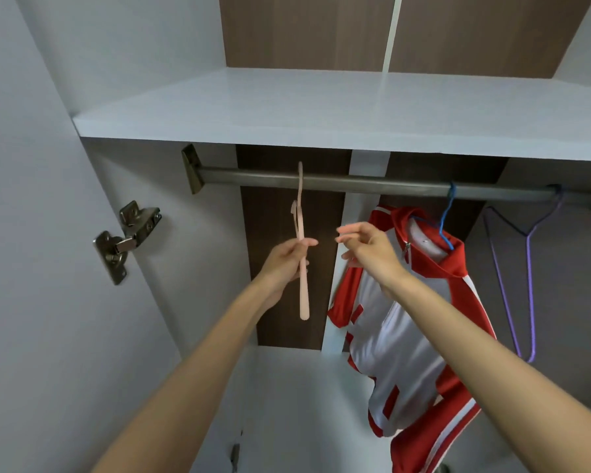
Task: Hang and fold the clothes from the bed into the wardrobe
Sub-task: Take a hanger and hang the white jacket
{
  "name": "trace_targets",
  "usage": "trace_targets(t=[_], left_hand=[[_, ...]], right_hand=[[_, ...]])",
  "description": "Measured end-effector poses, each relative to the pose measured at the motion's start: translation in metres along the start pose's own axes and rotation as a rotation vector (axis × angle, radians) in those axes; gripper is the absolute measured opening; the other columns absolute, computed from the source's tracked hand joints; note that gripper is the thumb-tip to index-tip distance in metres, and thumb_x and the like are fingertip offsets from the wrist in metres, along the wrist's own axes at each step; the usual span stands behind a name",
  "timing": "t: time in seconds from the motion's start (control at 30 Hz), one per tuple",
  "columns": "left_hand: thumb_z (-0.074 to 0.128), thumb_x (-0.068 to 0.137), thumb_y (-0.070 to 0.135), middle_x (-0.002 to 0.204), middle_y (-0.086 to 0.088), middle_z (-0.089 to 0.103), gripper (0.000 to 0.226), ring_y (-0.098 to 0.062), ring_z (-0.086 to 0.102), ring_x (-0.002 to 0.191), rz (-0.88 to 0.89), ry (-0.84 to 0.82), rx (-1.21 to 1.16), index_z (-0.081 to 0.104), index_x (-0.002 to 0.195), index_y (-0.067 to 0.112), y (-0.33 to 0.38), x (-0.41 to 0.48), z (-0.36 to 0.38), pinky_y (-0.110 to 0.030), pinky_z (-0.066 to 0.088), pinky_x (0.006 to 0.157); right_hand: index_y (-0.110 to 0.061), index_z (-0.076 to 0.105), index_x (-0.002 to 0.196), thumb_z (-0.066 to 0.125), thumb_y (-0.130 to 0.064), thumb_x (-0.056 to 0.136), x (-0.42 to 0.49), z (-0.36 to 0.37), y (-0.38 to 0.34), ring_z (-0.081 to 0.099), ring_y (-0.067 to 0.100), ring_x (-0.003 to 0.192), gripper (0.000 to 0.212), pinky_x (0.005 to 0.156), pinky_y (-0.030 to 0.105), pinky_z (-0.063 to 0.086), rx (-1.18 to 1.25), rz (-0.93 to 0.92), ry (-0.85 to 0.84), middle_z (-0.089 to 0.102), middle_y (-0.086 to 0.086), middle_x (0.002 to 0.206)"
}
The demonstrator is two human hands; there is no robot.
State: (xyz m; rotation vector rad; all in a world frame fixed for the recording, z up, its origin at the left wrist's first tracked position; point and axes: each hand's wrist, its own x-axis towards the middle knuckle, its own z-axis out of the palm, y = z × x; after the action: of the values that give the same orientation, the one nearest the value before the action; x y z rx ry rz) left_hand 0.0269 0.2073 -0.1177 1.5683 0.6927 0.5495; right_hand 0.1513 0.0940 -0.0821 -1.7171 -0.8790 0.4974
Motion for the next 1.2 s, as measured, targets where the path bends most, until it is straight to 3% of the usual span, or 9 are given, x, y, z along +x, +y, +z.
trace_targets(t=[0.2,0.37,0.5,0.63,0.77,0.87,1.0,1.1,1.2], left_hand=[[0.046,0.099,0.020,0.078,-0.005,0.051,0.015,-0.012,0.057,0.072,-0.016,-0.007,-0.085,0.061,0.101,0.018,0.007,-0.009,-0.002,-0.036,0.057,0.083],[0.049,0.098,0.021,0.080,-0.001,0.052,0.017,-0.012,0.058,0.074,0.037,-0.024,-0.031,0.063,0.107,0.017,0.010,-0.036,-0.002,-0.035,0.057,0.086],[0.052,0.097,0.025,0.084,0.007,0.058,0.019,-0.012,0.062,0.077,0.065,-0.076,0.099,0.066,0.110,0.021,0.009,-0.070,0.008,-0.030,0.058,0.083],[0.056,0.094,0.029,0.088,0.011,0.064,0.015,-0.005,0.062,0.083,0.130,-0.148,0.215,0.068,0.102,0.027,0.000,-0.113,0.028,-0.015,0.054,0.073],[0.059,0.093,0.024,0.091,0.017,0.067,0.013,0.012,0.060,0.081,0.217,-0.185,0.250,0.070,0.100,0.024,-0.016,-0.162,0.053,-0.004,0.046,0.068],[0.060,0.093,0.021,0.091,0.017,0.066,0.013,0.013,0.059,0.083,0.243,-0.202,0.266,0.071,0.101,0.022,-0.027,-0.196,0.070,-0.003,0.044,0.070],[0.056,0.094,0.031,0.095,0.015,0.068,0.021,-0.003,0.064,0.090,0.208,-0.279,0.310,0.069,0.108,0.023,-0.029,-0.235,0.085,-0.012,0.050,0.076],[0.050,0.096,0.038,0.088,0.027,0.066,0.014,0.006,0.062,0.088,0.163,-0.345,0.311,0.062,0.101,0.039,-0.030,-0.256,0.078,-0.006,0.046,0.071],[0.049,0.096,0.039,0.099,0.016,0.064,0.019,0.002,0.059,0.087,0.172,-0.213,0.402,0.057,0.113,0.035,-0.035,-0.269,0.062,-0.004,0.044,0.069]], right_hand=[[-0.019,0.059,0.111,0.047,-0.008,0.098,0.017,-0.001,-0.018,0.063,0.014,0.081,0.021,0.070,0.023,0.050,0.027,-0.034,0.009,0.066,0.005,0.112],[-0.016,0.057,0.124,0.049,-0.014,0.099,0.003,0.000,-0.024,0.062,0.013,0.087,0.026,0.071,0.022,0.049,0.039,-0.047,-0.030,0.066,0.002,0.113],[-0.024,0.051,0.132,0.053,-0.024,0.098,-0.020,-0.001,-0.030,0.061,0.008,0.093,0.034,0.072,0.020,0.049,0.019,-0.060,-0.090,0.068,-0.007,0.105],[-0.022,0.054,0.124,0.061,-0.020,0.093,-0.054,-0.003,-0.028,0.064,0.005,0.085,0.033,0.068,0.017,0.046,0.017,-0.073,-0.080,0.070,-0.003,0.094],[-0.013,0.065,0.114,0.058,-0.011,0.094,-0.098,-0.012,-0.014,0.058,0.004,0.072,0.022,0.069,0.018,0.049,-0.025,-0.136,0.045,0.057,-0.011,0.074],[-0.009,0.070,0.107,0.051,-0.013,0.098,-0.134,-0.023,-0.006,0.057,0.008,0.073,0.021,0.072,0.025,0.054,-0.074,-0.175,0.070,0.058,-0.011,0.082],[-0.008,0.066,0.099,0.047,-0.012,0.100,-0.180,-0.040,-0.002,0.064,0.025,0.095,0.020,0.084,0.035,0.057,-0.080,-0.126,0.029,0.063,0.013,0.106],[-0.006,0.064,0.100,0.044,-0.012,0.101,-0.210,-0.057,-0.005,0.063,0.025,0.096,0.021,0.089,0.039,0.056,-0.124,-0.109,-0.036,0.062,0.013,0.102],[-0.008,0.062,0.098,0.042,-0.014,0.102,-0.243,-0.069,-0.012,0.062,0.028,0.096,0.021,0.090,0.036,0.055,-0.192,-0.103,-0.143,0.060,0.014,0.100]])
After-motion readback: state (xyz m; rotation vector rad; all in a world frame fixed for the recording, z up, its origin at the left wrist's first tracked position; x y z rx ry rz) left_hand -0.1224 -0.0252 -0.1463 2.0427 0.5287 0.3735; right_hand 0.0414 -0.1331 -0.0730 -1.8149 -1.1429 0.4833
